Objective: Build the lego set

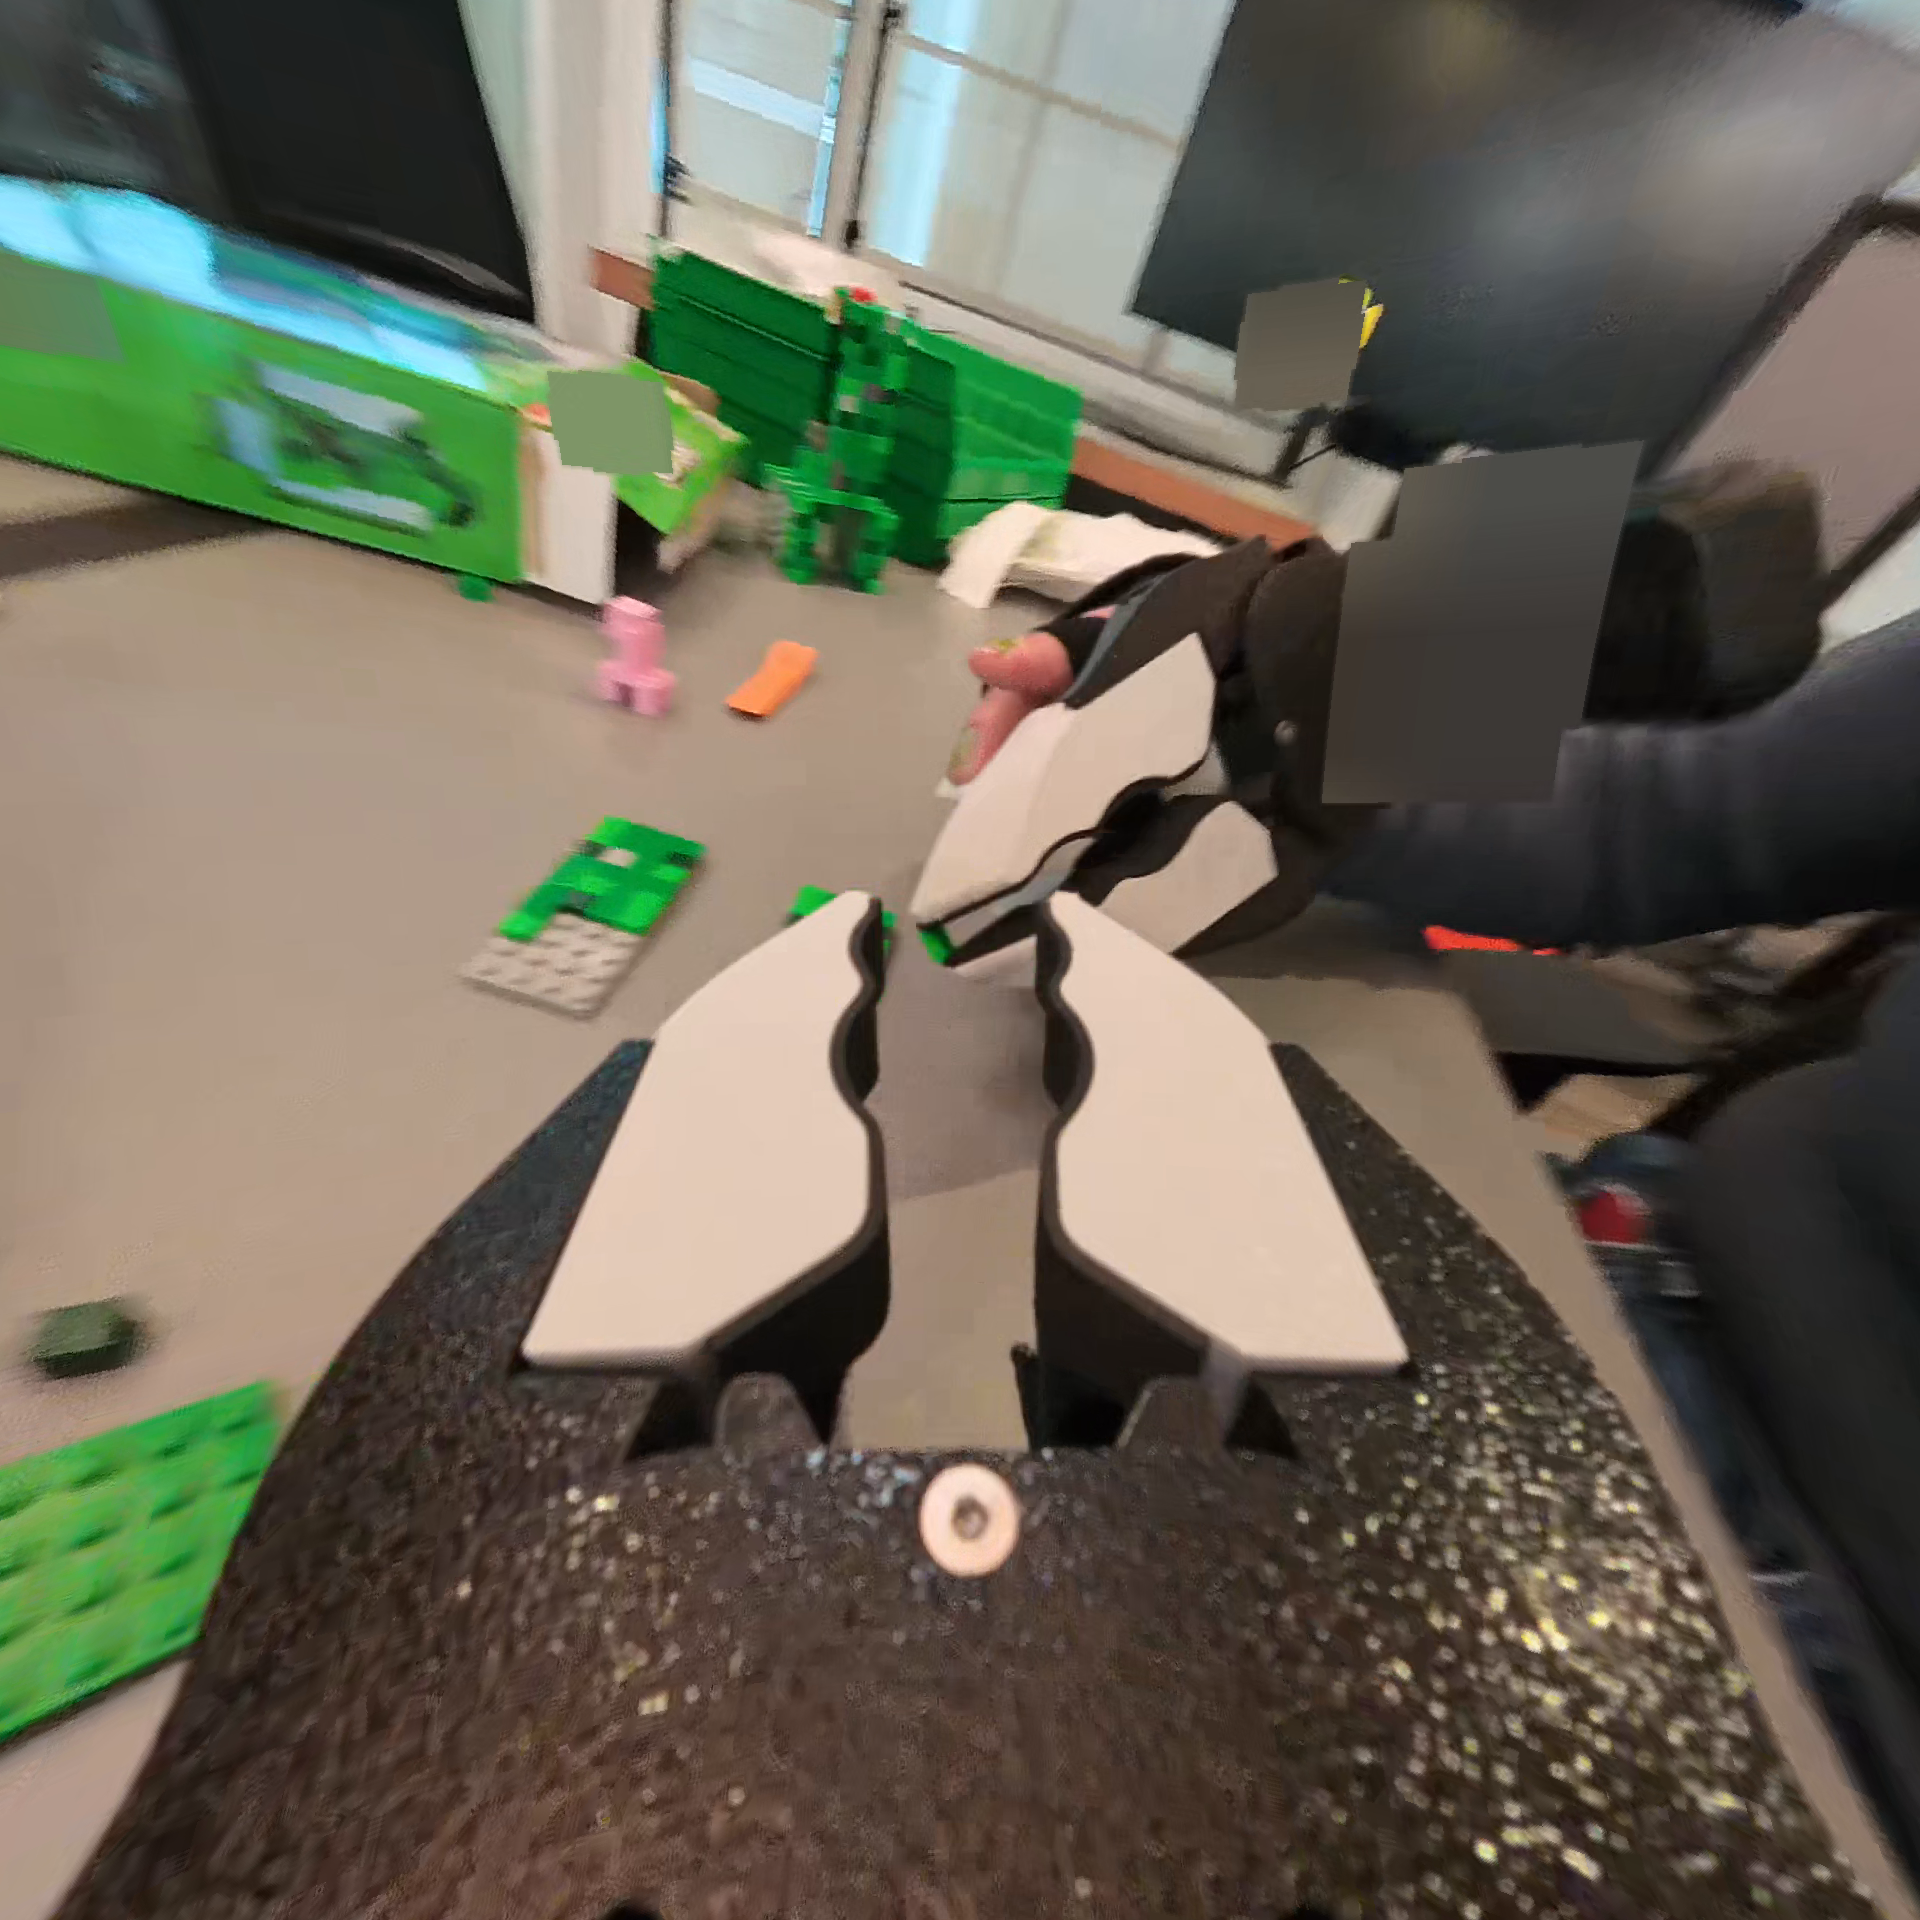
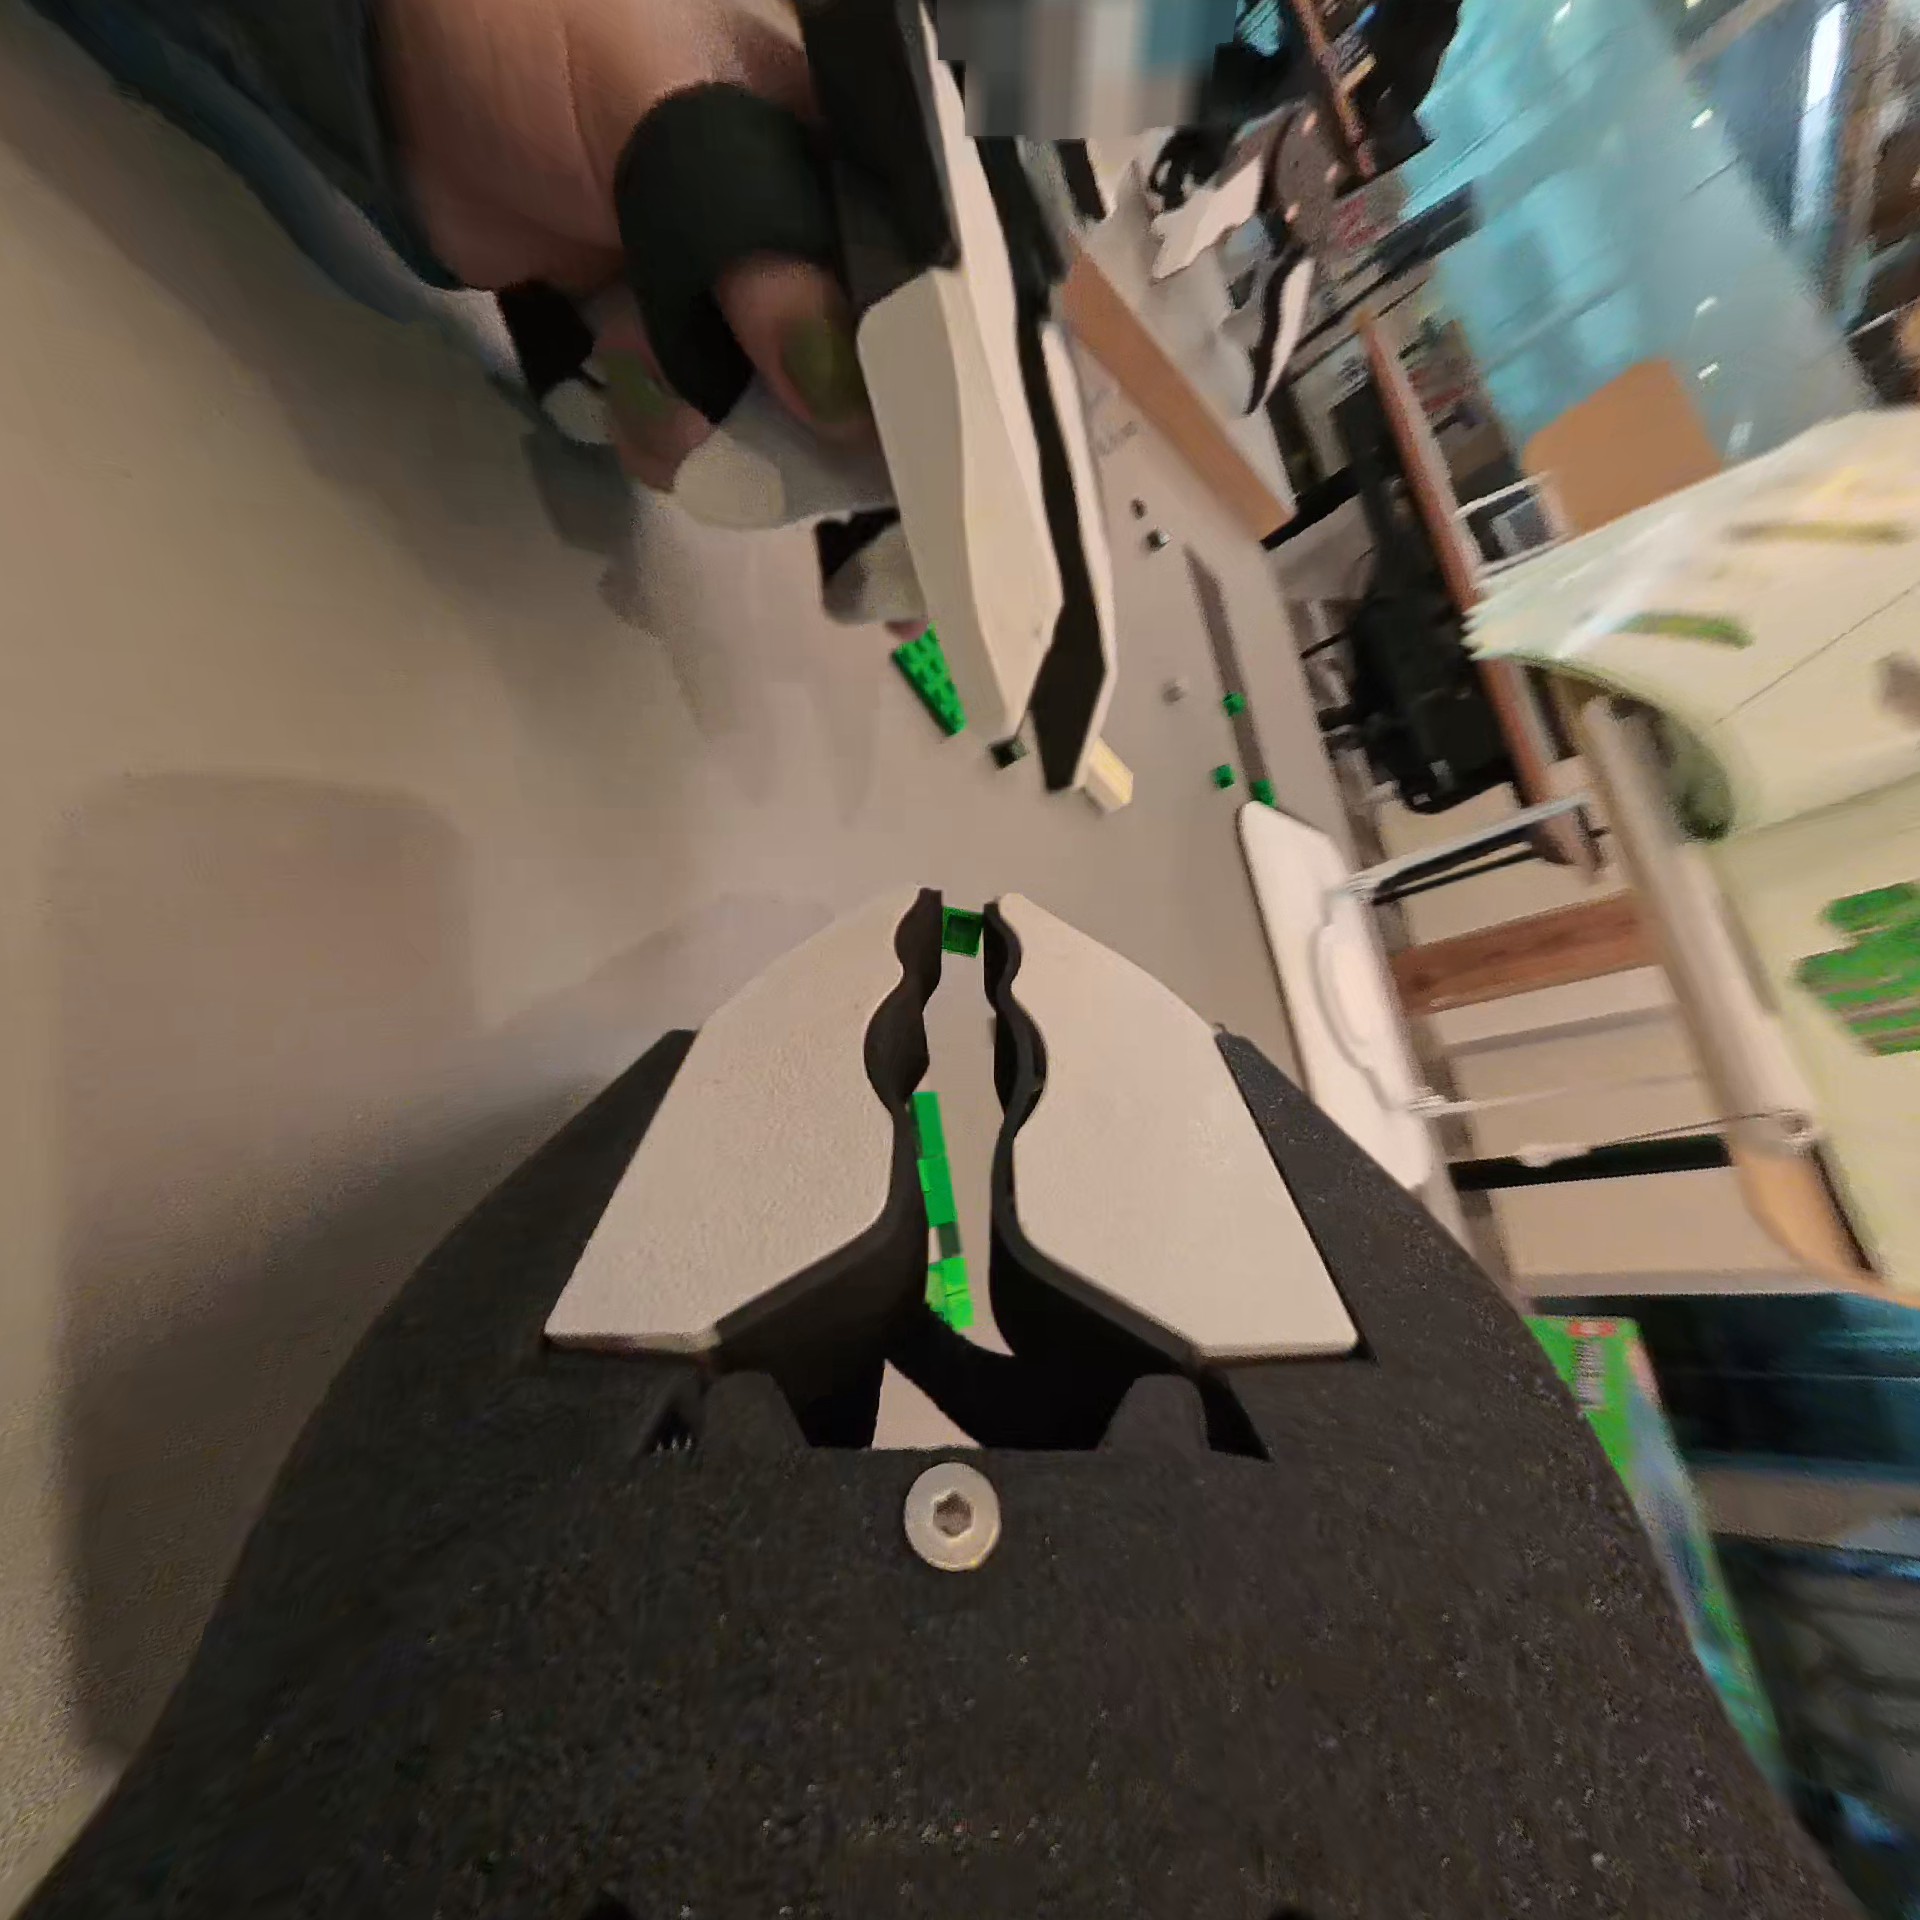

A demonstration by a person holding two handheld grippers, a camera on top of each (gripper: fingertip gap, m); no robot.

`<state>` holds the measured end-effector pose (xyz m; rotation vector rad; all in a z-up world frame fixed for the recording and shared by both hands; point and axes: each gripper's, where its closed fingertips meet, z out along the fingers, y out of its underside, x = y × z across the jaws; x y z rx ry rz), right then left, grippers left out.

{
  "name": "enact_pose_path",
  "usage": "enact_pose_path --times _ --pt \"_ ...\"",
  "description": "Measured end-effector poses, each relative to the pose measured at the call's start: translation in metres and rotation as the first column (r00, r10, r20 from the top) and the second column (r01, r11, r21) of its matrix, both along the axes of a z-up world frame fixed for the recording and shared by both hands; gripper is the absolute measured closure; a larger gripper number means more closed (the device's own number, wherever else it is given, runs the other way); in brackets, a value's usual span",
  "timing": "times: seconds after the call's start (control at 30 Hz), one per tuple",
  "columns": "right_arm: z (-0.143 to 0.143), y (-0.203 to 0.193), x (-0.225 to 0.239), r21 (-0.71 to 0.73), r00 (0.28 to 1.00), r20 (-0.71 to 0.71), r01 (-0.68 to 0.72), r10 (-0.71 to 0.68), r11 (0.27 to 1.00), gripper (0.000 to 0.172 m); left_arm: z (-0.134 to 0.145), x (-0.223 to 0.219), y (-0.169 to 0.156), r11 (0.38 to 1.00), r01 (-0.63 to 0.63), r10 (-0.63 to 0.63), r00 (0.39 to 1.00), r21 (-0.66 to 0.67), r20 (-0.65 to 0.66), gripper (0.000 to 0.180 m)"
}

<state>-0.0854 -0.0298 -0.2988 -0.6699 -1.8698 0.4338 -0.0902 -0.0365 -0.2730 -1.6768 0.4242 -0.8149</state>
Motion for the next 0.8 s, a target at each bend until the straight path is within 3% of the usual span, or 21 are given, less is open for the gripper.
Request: enact_pose_path --times 0.07,0.27,0.57,0.63,0.73,0.8 --pt "0.004 -0.003 0.0 0.057 1.0 -0.024 -0.001 0.002 0.998 0.165 -0.004 0.008 -0.001 0.997 0.047 -0.044 0.998 -0.059 0.051 0.154" --pt "0.009 -0.011 -0.002 0.152 0.997 -0.061 -0.031 0.041 0.988 0.165 -0.014 0.012 -0.001 0.993 0.057 -0.056 0.998 -0.106 0.017 0.167" --pt "0.015 -0.025 0.001 0.307 0.983 -0.109 -0.11 0.149 0.945 0.165 -0.013 0.009 -0.011 0.961 0.197 -0.17 0.975 -0.193 0.144 0.162" --pt "-0.005 -0.028 0.002 0.177 0.988 0.039 -0.154 0.15 0.972 0.165 -0.013 -0.006 -0.009 0.967 0.15 -0.129 0.985 -0.206 0.112 0.157" --pt "-0.027 -0.033 0.006 -0.164 0.948 0.264 -0.136 0.177 0.977 0.165 0.002 -0.034 -0.006 0.993 0.028 -0.017 0.995 -0.11 0.098 0.158" --pt "-0.031 -0.04 0.009 -0.488 0.877 0.409 -0.023 0.252 0.872 0.165 0.014 -0.043 -0.009 0.999 -0.008 0.013 0.993 -0.047 0.117 0.159"
